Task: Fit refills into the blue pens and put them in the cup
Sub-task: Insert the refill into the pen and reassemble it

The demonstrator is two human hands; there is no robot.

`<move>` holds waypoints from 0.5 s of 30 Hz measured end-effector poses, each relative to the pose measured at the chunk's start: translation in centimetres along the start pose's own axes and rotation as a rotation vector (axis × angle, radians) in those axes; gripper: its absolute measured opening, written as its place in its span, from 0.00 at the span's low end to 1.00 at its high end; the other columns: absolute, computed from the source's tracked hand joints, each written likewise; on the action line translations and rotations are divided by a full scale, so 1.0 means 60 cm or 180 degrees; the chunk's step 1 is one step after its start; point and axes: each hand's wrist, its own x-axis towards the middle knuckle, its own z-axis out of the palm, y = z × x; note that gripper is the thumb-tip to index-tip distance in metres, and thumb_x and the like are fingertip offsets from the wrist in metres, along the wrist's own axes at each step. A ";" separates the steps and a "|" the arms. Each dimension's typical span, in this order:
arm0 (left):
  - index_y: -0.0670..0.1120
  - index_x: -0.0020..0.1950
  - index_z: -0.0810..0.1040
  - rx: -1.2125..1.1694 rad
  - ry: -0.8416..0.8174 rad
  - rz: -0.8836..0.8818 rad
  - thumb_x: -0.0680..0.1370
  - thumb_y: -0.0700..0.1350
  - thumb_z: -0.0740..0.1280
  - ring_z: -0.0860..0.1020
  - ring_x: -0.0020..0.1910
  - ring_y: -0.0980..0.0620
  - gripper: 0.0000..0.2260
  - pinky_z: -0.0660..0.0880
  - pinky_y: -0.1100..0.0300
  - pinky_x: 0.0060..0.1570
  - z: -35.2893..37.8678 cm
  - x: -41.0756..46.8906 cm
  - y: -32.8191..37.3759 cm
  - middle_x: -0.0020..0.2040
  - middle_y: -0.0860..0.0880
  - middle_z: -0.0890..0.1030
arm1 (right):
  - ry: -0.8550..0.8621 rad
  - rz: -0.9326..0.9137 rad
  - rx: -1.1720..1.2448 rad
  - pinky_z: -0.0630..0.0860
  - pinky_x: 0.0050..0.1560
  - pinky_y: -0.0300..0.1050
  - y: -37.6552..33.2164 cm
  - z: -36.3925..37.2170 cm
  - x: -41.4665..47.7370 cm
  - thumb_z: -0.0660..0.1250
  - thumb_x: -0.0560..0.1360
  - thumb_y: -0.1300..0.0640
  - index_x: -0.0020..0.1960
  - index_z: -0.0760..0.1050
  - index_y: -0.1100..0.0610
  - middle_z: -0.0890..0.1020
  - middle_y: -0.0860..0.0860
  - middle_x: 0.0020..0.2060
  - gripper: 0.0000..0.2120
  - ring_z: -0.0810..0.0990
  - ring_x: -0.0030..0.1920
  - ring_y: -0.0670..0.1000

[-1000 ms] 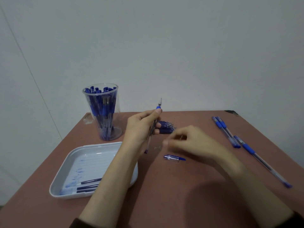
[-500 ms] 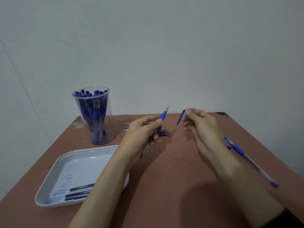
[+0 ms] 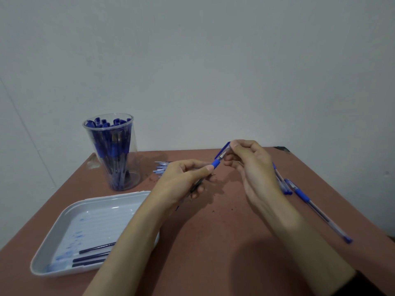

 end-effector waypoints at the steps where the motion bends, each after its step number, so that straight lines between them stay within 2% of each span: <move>1: 0.39 0.53 0.79 -0.0057 0.0035 0.0017 0.76 0.39 0.67 0.68 0.22 0.54 0.07 0.63 0.65 0.21 0.000 0.000 0.001 0.36 0.43 0.82 | -0.0051 -0.0051 -0.0133 0.76 0.38 0.39 0.001 0.001 -0.001 0.65 0.78 0.64 0.44 0.75 0.60 0.80 0.50 0.30 0.04 0.78 0.31 0.46; 7: 0.44 0.57 0.70 -0.0170 0.0228 0.0199 0.74 0.37 0.70 0.69 0.23 0.53 0.15 0.64 0.63 0.22 -0.003 0.001 0.002 0.36 0.41 0.83 | -0.0269 -0.0313 -0.0556 0.76 0.39 0.37 0.003 0.000 -0.007 0.66 0.77 0.62 0.45 0.74 0.59 0.81 0.49 0.30 0.02 0.78 0.33 0.45; 15: 0.46 0.53 0.69 -0.0081 0.0313 0.0287 0.73 0.35 0.71 0.67 0.21 0.52 0.15 0.62 0.67 0.21 0.000 0.000 0.002 0.33 0.41 0.83 | -0.0321 -0.0351 -0.0591 0.74 0.39 0.44 0.005 0.003 -0.008 0.64 0.77 0.66 0.39 0.70 0.59 0.79 0.50 0.30 0.09 0.77 0.33 0.49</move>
